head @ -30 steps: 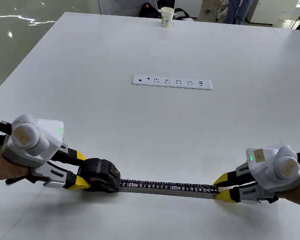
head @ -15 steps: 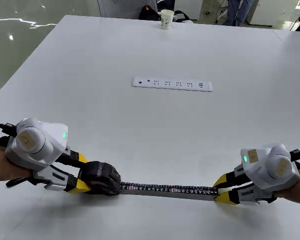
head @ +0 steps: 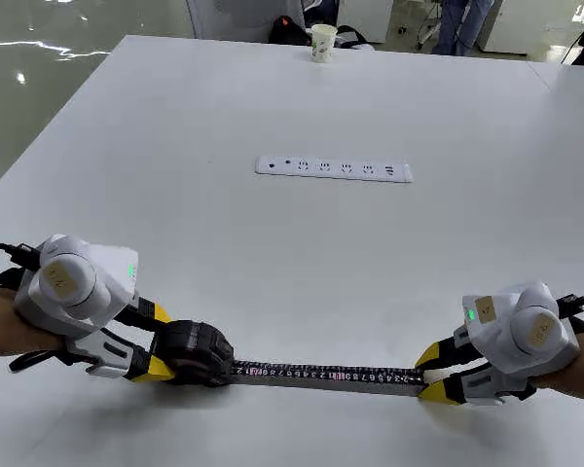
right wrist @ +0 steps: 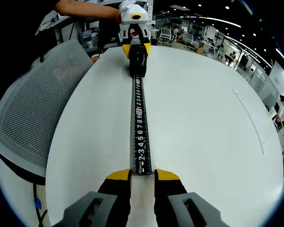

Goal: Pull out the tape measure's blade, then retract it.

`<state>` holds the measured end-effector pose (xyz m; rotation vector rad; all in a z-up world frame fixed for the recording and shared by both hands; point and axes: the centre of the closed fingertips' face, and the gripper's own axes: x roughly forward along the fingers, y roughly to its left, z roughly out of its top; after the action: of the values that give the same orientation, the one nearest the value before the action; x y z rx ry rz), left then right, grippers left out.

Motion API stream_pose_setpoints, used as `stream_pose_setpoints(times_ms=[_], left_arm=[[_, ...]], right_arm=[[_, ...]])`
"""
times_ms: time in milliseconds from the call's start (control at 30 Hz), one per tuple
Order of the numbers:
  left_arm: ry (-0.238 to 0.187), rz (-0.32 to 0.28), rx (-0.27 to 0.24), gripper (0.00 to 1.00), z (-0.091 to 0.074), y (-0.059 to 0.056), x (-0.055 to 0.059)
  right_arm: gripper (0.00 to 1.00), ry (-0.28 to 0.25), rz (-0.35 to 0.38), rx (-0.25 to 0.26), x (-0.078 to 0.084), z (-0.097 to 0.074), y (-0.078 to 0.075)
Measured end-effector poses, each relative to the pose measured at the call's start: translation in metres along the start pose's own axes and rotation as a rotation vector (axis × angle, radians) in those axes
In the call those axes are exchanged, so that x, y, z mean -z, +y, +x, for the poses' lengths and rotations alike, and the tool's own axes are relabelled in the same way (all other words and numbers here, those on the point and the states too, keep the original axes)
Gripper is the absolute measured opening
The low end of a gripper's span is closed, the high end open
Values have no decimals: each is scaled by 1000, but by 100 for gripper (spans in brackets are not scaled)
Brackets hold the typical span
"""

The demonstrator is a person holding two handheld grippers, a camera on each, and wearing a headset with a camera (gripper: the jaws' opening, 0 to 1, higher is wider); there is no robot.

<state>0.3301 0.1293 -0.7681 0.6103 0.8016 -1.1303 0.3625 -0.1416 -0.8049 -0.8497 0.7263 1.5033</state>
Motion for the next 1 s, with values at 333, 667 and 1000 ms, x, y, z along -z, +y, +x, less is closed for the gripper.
stream_pose_setpoints(times_ms=[333,667,1000], left_arm=[[-2,-35,-9,33,1,-1,-5],[1,-98,-25,48,-8,-7,0],[-4,-181,-54,63,-14,-19,6]], right_arm=[[23,-3,25,15,3,-5,2],[34,-12,60,36,5,-11,9],[44,-36,91,63,2,-17,20]])
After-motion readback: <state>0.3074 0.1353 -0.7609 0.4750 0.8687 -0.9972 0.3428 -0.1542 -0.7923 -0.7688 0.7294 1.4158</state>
